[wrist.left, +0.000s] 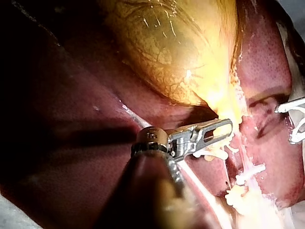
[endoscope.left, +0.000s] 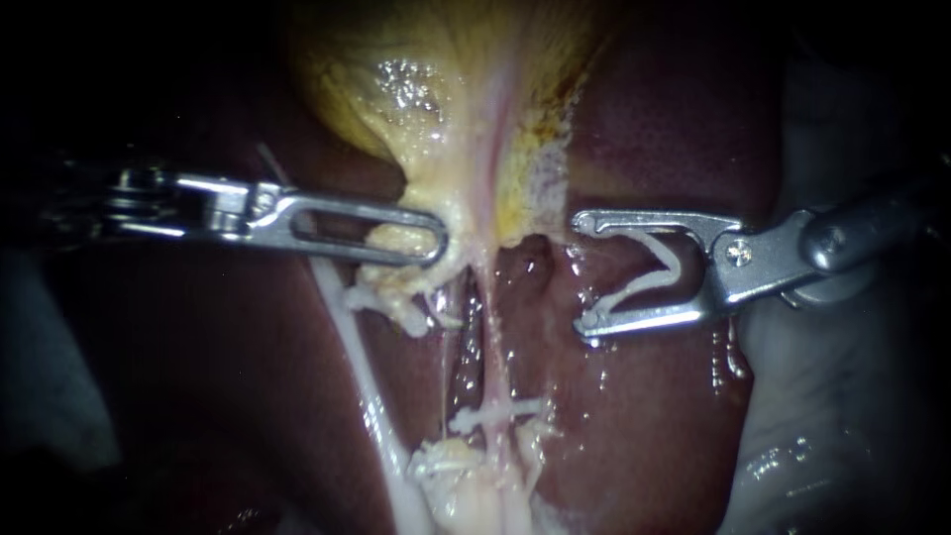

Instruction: Clipping second clip right tube

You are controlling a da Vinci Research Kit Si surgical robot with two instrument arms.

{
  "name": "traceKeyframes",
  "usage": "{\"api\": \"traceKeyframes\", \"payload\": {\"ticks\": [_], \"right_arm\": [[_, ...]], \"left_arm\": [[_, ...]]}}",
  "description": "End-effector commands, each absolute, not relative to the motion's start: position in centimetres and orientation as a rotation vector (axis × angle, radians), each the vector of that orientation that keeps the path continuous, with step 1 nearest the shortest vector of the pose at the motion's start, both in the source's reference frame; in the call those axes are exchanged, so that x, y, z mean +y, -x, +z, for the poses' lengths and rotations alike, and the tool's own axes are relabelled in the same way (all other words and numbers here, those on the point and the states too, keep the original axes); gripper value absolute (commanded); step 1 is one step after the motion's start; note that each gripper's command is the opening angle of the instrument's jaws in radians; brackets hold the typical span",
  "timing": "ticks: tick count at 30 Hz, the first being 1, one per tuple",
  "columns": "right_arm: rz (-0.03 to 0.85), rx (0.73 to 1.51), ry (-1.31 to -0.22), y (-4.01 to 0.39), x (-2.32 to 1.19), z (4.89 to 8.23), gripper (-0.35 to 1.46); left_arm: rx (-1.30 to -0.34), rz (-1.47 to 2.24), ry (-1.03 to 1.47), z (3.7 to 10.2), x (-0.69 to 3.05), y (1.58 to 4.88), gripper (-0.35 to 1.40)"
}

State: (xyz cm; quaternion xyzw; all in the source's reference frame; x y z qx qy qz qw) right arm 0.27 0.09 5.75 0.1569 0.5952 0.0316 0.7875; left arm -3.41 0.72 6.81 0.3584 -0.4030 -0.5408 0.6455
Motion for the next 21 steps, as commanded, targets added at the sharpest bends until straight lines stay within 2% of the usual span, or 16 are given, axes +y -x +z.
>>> {"api": "traceKeyframes", "payload": {"ticks": [1, 8, 16, 21], "right_arm": [[0.083, 1.281, -0.346, -0.28, 0.06, 5.77, 0.5], [0.15, 1.211, -0.45, -0.46, -0.24, 5.99, 0.49], [0.265, 1.162, -0.6, -0.8, -0.65, 6.5, 0.47], [0.331, 1.19, -0.663, -0.96, -0.67, 6.57, 0.46]], "left_arm": [[-0.922, -1.229, -0.81, 6.79, 0.72, 3.41, -0.35], [-0.926, -1.231, -0.808, 6.81, 0.71, 3.44, -0.35], [-0.926, -1.232, -0.807, 6.8, 0.7, 3.44, -0.35], [-0.926, -1.232, -0.808, 6.8, 0.7, 3.44, -0.35]]}}
